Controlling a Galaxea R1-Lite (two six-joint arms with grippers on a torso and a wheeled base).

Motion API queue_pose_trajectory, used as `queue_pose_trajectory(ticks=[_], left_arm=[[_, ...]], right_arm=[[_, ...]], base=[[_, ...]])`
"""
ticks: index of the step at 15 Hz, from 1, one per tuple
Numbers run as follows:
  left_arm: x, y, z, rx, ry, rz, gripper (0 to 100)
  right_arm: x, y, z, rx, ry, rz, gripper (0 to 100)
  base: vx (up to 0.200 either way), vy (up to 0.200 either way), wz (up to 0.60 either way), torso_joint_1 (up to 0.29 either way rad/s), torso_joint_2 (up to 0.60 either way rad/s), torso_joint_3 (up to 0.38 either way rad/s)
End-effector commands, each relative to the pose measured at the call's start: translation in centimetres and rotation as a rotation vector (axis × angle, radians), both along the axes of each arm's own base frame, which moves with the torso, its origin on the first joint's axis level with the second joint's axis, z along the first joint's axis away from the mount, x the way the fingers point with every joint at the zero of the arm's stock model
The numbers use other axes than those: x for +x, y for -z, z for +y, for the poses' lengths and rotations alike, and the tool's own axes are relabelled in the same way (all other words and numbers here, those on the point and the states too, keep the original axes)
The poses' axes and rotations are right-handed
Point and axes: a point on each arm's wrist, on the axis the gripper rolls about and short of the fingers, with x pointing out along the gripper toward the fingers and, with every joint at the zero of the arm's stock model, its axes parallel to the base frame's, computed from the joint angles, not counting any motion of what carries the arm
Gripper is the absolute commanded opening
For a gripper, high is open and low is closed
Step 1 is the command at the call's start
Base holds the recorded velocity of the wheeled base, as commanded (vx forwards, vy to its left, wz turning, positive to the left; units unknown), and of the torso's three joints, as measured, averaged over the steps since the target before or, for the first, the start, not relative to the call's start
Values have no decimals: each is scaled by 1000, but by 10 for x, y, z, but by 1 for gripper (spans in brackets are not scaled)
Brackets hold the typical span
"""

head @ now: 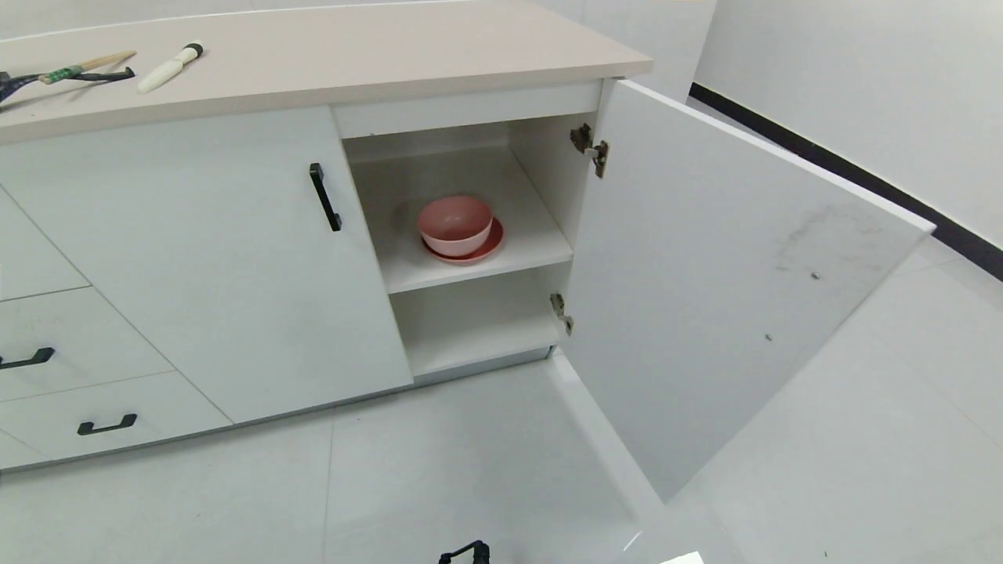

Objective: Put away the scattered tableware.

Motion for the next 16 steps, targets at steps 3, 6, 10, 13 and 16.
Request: queue_pose_trajectory(ticks=[3,6,10,13,16], left_arm=[[0,0,0,1,0,-1,100],[0,0,0,1,-1,-1,100],[0,0,0,1,-1,-1,100],[0,0,0,1,-1,-1,100],[0,0,0,1,0,-1,100]], right_arm=[[0,0,0,1,-1,2,100],[0,0,0,1,-1,2,100],[0,0,0,-2,-1,2,100],[0,0,0,1,-1,2,100],[0,0,0,1,-1,2,0]], base=[[0,-200,0,1,1,5],[0,-67,0,1,2,1],[0,0,0,0,0,0],[-200,-200,0,14,6,-4],[-67,-200,0,2,5,2]])
